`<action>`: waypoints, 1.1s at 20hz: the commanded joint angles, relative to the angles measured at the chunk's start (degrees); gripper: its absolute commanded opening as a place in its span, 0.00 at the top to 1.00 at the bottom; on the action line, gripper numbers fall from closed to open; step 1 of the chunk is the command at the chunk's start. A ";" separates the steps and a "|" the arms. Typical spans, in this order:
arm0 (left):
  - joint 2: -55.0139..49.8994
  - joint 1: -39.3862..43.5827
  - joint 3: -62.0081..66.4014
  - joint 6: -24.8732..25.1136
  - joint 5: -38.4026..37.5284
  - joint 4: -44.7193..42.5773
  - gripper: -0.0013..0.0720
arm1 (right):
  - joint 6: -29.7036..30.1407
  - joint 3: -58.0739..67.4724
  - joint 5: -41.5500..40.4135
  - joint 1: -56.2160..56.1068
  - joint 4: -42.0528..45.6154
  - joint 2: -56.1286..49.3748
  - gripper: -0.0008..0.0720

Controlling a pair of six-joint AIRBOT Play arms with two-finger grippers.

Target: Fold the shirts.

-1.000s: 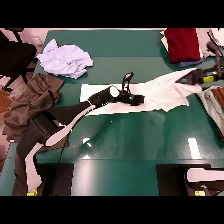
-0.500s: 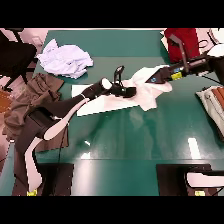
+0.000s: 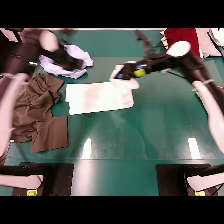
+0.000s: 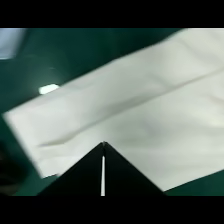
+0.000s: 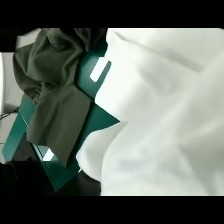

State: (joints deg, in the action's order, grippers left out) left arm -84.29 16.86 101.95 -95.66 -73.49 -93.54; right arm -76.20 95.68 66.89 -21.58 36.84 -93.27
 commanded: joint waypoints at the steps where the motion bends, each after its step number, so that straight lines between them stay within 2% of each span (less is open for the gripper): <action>1: 13.33 -5.51 0.17 -1.36 -4.15 -11.28 0.95 | -6.84 11.45 -8.00 -10.29 0.15 -11.69 0.97; 4: 19.19 -5.62 0.13 0.17 -8.00 -9.35 0.95 | -11.69 19.65 -16.83 -19.06 0.11 -22.71 0.97; 5: 19.98 -5.62 0.11 0.22 -9.31 -8.35 0.95 | -13.86 21.99 -20.20 -21.51 -0.13 -26.08 0.86; 6: 20.41 -5.62 0.11 0.83 -10.40 -7.23 0.95 | -14.34 23.78 -23.58 -23.30 -2.38 -28.92 0.40; 7: 20.83 -5.62 -0.02 1.55 -10.84 -6.27 0.95 | -13.66 24.28 -28.70 -24.83 -7.91 -31.28 0.01; 8: 20.92 -5.62 -0.13 1.64 -11.13 -6.29 0.95 | -9.73 23.89 -32.20 -25.55 -16.00 -32.65 0.01; 10: 20.92 -5.62 -0.31 1.84 -11.43 -6.38 0.95 | 8.00 20.41 -32.50 -24.94 -35.36 -32.68 0.02; 11: 20.92 -5.62 -0.50 2.29 -11.30 -6.36 0.95 | 14.80 18.45 -29.46 -23.56 -41.62 -31.91 0.03; 12: 20.92 -5.62 -0.72 2.32 -11.39 -6.32 0.95 | 15.41 17.05 -26.05 -21.59 -42.21 -30.99 0.03; 13: 20.90 -5.62 -0.92 2.73 -11.45 -6.34 0.95 | 15.34 15.58 -21.90 -18.88 -41.09 -29.75 0.09; 14: 20.92 -5.62 -1.14 2.73 -11.52 -6.23 0.95 | 15.21 13.99 -18.08 -15.91 -39.36 -28.11 0.20; 15: 20.92 -5.62 -1.75 2.75 -11.52 -6.08 0.95 | 15.10 11.89 -15.43 -12.70 -37.22 -26.05 0.20; 17: 20.90 -5.62 -3.93 2.73 -11.45 -4.55 0.95 | 11.02 6.91 -10.36 -4.87 -29.42 -20.98 0.20; 20: 20.90 -5.62 -9.94 3.82 -9.44 3.43 0.95 | 2.99 -0.17 -2.91 5.75 -11.08 -14.91 0.18; 22: 20.90 -5.62 -14.08 4.17 -8.33 6.97 0.95 | 1.11 -5.01 -0.39 9.84 -3.98 -12.79 0.04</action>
State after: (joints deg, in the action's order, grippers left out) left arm -63.44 11.27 92.66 -92.23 -83.37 -92.58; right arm -70.65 97.01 59.81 -19.00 19.77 -110.10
